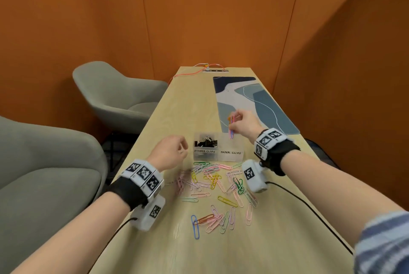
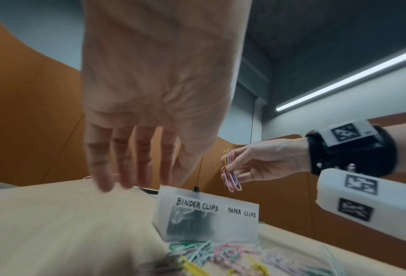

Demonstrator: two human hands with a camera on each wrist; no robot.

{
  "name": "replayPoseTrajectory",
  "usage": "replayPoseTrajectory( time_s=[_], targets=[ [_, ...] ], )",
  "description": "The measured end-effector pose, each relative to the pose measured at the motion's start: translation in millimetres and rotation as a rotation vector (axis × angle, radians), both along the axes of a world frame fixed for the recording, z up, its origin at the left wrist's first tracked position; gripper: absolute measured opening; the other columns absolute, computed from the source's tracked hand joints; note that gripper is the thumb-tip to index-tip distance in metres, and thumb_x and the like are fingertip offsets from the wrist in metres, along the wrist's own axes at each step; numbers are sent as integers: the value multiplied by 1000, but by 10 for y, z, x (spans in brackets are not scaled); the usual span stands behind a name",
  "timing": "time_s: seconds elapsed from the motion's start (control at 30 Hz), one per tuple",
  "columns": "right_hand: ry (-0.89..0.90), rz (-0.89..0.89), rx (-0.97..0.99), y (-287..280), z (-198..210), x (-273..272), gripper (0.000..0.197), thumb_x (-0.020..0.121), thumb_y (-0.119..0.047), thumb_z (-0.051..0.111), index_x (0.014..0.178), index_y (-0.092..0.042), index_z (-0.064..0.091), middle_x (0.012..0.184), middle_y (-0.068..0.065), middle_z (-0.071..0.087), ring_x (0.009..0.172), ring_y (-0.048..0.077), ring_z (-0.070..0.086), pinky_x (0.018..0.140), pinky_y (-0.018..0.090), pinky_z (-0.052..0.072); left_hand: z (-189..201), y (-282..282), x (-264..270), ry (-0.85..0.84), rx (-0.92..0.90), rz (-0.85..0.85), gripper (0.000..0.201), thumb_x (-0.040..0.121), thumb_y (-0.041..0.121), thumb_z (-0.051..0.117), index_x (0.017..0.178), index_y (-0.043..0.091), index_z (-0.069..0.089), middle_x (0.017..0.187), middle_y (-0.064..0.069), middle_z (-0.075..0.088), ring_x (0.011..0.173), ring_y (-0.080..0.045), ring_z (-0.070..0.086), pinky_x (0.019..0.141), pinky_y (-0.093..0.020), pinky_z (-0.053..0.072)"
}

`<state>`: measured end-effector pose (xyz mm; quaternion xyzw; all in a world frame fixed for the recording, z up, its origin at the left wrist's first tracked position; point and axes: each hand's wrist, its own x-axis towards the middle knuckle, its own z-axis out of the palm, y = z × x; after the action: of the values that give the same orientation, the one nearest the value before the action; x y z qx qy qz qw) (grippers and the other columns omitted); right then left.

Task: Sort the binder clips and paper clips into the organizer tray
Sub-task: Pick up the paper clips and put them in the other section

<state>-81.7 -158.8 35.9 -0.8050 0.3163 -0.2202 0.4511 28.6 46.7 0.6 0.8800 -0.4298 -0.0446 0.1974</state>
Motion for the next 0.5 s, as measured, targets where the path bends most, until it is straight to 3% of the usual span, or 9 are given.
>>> replayPoseTrajectory(
  time_s=[0.1, 0.17, 0.27, 0.4, 0.5],
  targets=[
    [137, 66, -126, 56, -159, 39, 25, 79, 9, 57, 94, -10, 63, 77, -7, 55, 93, 23, 57, 86, 37, 52, -126, 161, 57, 30, 276, 62, 34, 92, 30, 50, 124, 17, 51, 128, -10, 50, 114, -27, 53, 100, -36, 43],
    [216, 134, -186, 77, -200, 20, 32, 80, 8, 55, 104, -12, 63, 93, 2, 65, 101, 24, 59, 85, 32, 49, -162, 211, 65, 68, 414, 119, 47, 95, 38, 43, 135, 14, 41, 138, -15, 41, 125, -34, 47, 107, -42, 38],
    [243, 180, -293, 139, -164, -79, 42, 81, 8, 44, 112, -13, 64, 115, 9, 65, 113, 24, 56, 97, 37, 49, -174, 199, 3, 125, 494, 123, 62, 95, 53, 34, 143, 13, 33, 146, -17, 34, 131, -36, 42, 110, -46, 35],
    [321, 271, -429, 348, -164, -341, 34, 83, 1, 42, 100, -11, 69, 109, 6, 69, 103, 21, 61, 92, 32, 49, -205, 6, -237, 78, 532, 11, 73, 88, 68, 31, 139, 17, 40, 141, -15, 42, 126, -34, 44, 105, -46, 39],
    [526, 360, -613, 528, -228, -489, 30, 86, -13, 47, 109, -10, 66, 117, 8, 64, 113, 25, 57, 93, 35, 49, -231, -207, -413, 32, 514, -59, 78, 85, 71, 35, 144, 20, 33, 147, -12, 37, 132, -33, 38, 107, -49, 36]
  ],
)
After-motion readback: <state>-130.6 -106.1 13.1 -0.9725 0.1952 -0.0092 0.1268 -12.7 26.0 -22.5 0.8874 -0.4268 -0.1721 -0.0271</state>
